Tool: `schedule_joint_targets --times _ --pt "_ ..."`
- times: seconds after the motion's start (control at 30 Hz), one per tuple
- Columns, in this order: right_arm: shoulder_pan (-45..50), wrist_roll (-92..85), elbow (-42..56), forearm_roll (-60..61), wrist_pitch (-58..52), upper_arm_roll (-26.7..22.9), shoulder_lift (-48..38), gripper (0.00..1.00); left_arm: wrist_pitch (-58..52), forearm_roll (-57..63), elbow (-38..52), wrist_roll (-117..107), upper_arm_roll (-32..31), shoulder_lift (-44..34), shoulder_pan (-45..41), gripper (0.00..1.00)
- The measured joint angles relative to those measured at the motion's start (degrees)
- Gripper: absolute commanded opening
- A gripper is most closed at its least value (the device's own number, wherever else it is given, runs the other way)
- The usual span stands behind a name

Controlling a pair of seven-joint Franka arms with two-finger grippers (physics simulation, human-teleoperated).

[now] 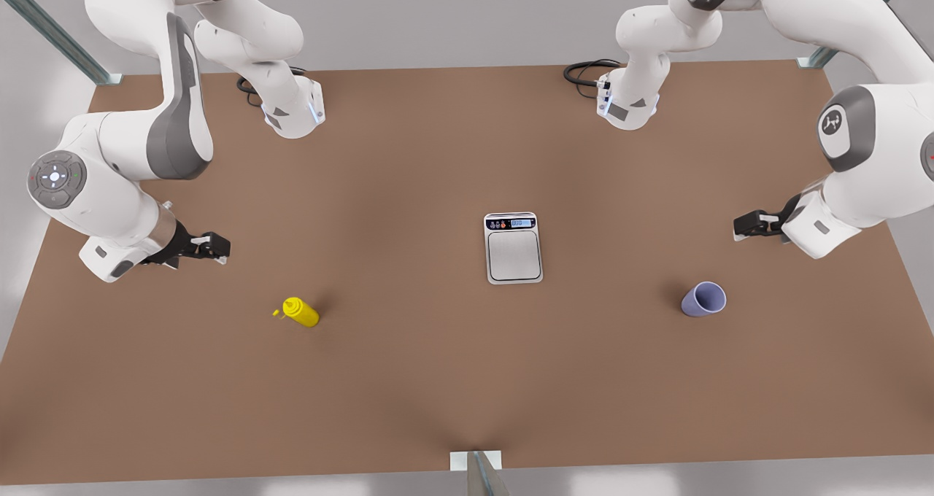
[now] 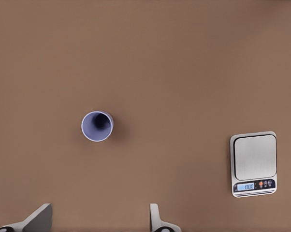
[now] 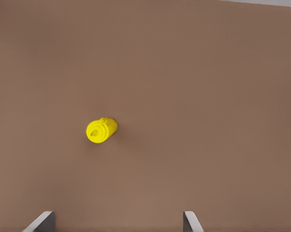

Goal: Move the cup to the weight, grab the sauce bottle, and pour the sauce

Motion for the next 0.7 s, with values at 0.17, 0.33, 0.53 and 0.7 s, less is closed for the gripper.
schedule_joint_targets --times 0.17,0.33,0.53,0.7 --pt "-0.2 0.1 0.1 0.0 -0.6 0.0 0.3 1.0 8.1 0.6 -1.5 4.6 0.2 7.7 5.7 1.0" --pt "1.6 -14.8 3.9 2.3 -6.5 0.0 1.3 1.0 31.5 0.7 -19.1 5.8 1.1 7.9 5.8 1.0" --pt "-12.8 -61.8 11.2 30.4 -6.4 -0.3 11.3 1.0 35.9 0.5 -23.1 7.7 1.2 10.2 7.6 1.0" --pt "-19.9 -87.7 11.3 49.8 -6.3 -0.3 25.7 1.0 37.0 0.5 -23.1 8.6 1.2 14.3 7.5 1.0"
